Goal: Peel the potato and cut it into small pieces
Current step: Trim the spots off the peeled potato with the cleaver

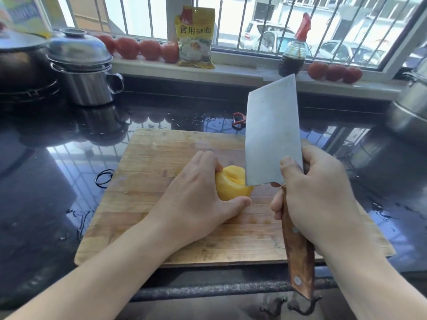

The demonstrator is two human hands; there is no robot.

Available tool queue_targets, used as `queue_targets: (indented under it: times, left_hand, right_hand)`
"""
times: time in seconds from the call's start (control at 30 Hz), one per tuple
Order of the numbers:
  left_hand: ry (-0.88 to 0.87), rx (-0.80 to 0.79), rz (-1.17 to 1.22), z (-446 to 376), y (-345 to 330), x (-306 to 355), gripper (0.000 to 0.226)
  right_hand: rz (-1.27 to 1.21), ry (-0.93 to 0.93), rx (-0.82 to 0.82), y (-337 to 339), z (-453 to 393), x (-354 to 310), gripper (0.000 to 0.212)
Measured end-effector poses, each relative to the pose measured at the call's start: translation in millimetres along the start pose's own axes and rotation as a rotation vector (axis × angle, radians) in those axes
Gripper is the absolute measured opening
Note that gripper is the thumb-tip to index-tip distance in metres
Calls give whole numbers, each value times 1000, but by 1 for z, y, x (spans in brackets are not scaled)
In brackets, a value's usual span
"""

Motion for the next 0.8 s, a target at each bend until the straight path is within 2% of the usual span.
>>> queue_targets:
  times: [0.47, 0.8]
  left_hand:
    - [-71, 40, -87, 1, 0, 8, 53]
    - [-66, 14, 3, 1, -1, 4, 53]
  right_hand:
    - [-96, 39, 39, -8, 0, 4, 17]
    - [-135, 69, 55, -8, -1, 14, 18]
Point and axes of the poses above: each hand's wrist, its own z-axis away from the middle knuckle, its own y-axis out of the back of the hand, x = y × z, the point moved 7 cm from there along -z, towards the middle knuckle, and after that the axes turned 4 degrees about -x, right-handed, at the moved point
